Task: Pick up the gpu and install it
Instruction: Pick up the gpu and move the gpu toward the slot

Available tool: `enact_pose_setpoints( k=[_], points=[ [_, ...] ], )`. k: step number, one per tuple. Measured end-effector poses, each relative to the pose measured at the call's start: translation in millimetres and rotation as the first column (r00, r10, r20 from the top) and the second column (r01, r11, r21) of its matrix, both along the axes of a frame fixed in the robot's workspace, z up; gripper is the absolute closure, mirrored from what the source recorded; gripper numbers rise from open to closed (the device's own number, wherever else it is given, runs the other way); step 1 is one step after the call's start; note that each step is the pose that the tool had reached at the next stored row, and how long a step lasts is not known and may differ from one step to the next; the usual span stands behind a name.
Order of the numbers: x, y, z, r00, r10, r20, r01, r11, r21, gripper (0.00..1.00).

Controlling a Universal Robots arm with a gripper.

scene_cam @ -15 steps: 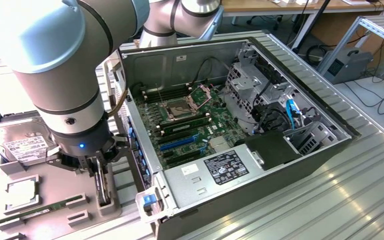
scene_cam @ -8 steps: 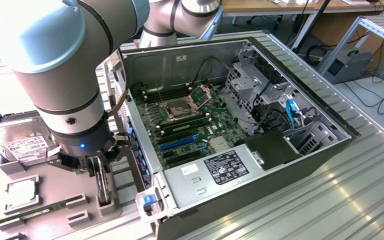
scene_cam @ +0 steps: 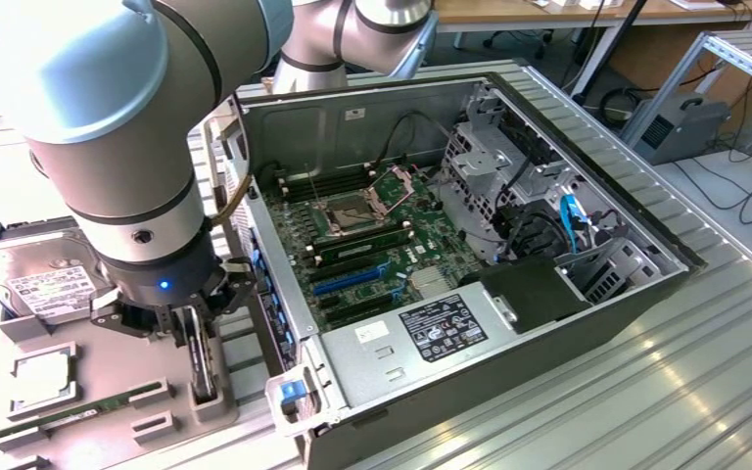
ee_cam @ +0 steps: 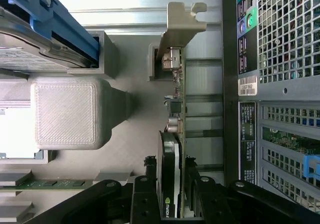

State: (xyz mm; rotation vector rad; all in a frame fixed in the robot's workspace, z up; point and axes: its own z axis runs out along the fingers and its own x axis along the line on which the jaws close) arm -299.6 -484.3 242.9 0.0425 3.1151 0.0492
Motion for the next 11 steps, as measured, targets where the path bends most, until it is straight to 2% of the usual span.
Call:
enact_pose_setpoints(
  k=[4,5,11],
  points=[
    [0.0,0.0,0.0,1.0,0.0,0.0,0.0,1.0,0.0,0.66],
    [0.0,0.0,0.0,1.0,0.0,0.0,0.0,1.0,0.0,0.73],
    [0.0,0.0,0.0,1.0,0.009,0.0,-0.009,1.0,-0.0001,0.73]
  ],
)
